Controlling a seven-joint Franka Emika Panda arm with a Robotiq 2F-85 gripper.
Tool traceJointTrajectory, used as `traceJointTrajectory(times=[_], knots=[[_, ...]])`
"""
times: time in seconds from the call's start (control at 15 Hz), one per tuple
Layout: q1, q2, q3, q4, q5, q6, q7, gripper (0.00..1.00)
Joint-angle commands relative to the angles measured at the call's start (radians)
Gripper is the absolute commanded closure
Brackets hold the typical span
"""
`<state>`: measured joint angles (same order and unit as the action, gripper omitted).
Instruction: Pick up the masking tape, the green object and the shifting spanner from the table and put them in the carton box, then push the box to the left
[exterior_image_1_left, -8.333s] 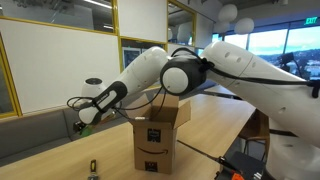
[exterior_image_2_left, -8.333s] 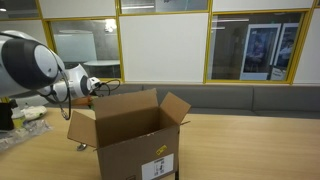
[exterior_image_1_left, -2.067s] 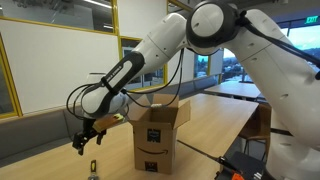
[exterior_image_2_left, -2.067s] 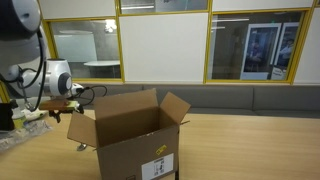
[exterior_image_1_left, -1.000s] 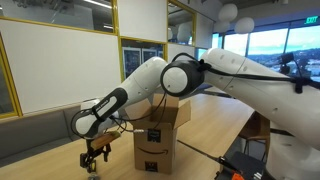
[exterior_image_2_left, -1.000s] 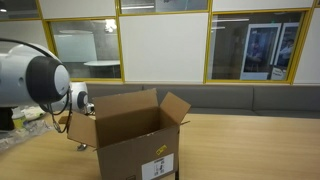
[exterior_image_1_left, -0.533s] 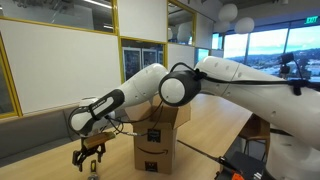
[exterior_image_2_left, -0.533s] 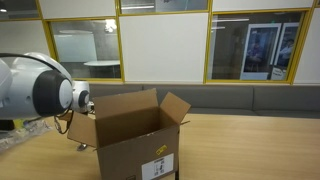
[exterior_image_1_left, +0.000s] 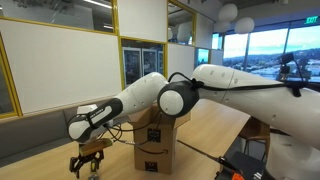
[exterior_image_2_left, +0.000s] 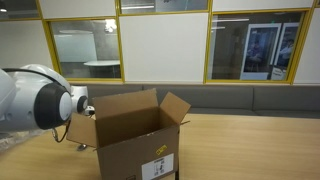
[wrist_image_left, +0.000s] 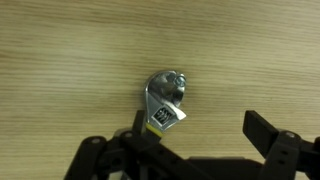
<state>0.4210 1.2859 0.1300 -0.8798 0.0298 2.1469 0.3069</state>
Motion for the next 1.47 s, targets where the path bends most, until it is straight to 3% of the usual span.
traceJointTrajectory(times=[0.0, 0.73, 1.4], knots=[[0.034, 0.079, -0.032, 0.119, -0.006, -0.005, 0.049, 0.0], [0.061, 0.168, -0.134, 0.215, -0.06, 0.006, 0.102, 0.0], [0.047, 0.176, -0.138, 0.216, -0.043, 0.032, 0.137, 0.0]])
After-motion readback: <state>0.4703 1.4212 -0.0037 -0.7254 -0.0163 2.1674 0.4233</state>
